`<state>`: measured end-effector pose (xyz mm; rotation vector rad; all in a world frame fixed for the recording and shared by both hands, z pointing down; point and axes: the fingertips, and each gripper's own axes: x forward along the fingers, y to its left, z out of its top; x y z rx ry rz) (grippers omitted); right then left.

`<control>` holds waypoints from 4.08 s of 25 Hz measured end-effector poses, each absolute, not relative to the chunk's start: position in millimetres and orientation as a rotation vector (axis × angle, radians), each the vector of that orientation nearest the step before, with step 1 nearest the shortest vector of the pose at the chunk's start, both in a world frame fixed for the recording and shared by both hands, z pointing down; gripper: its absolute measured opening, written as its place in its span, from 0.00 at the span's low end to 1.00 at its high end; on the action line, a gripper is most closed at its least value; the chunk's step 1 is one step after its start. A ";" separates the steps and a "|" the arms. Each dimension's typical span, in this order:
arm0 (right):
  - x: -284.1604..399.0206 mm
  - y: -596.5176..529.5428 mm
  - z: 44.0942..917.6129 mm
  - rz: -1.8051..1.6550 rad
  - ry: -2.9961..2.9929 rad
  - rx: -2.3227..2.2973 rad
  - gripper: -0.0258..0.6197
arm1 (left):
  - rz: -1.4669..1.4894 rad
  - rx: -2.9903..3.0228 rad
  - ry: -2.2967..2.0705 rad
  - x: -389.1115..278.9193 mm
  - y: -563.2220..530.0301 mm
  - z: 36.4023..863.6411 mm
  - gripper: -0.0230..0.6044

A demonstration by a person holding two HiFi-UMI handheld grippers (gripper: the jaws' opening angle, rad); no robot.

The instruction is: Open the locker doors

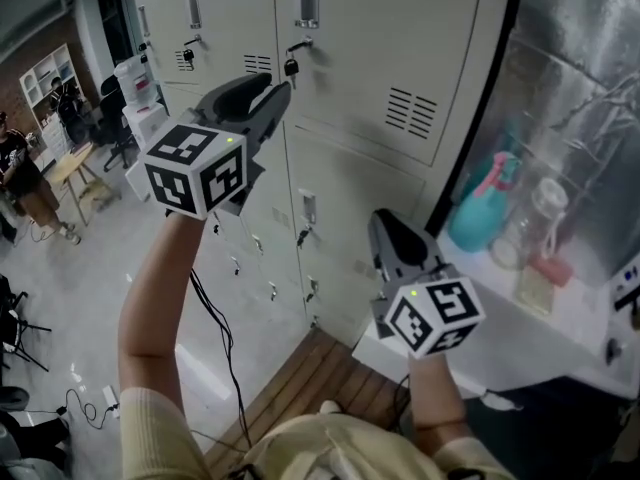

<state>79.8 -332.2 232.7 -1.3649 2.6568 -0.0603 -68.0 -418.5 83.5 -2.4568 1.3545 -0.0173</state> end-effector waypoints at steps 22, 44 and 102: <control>68.7 -365.3 254.8 -0.136 2.689 -1.381 0.05 | -0.127 -2.210 1.391 -63.3 -480.1 52.4 0.21; 57.2 -334.3 266.7 -0.182 2.717 -1.338 0.05 | -0.240 -2.187 1.348 -66.0 -461.5 51.6 0.15; 75.8 -159.2 257.7 -0.075 2.560 -1.674 0.05 | -0.355 -1.812 1.142 17.8 -217.2 50.0 0.16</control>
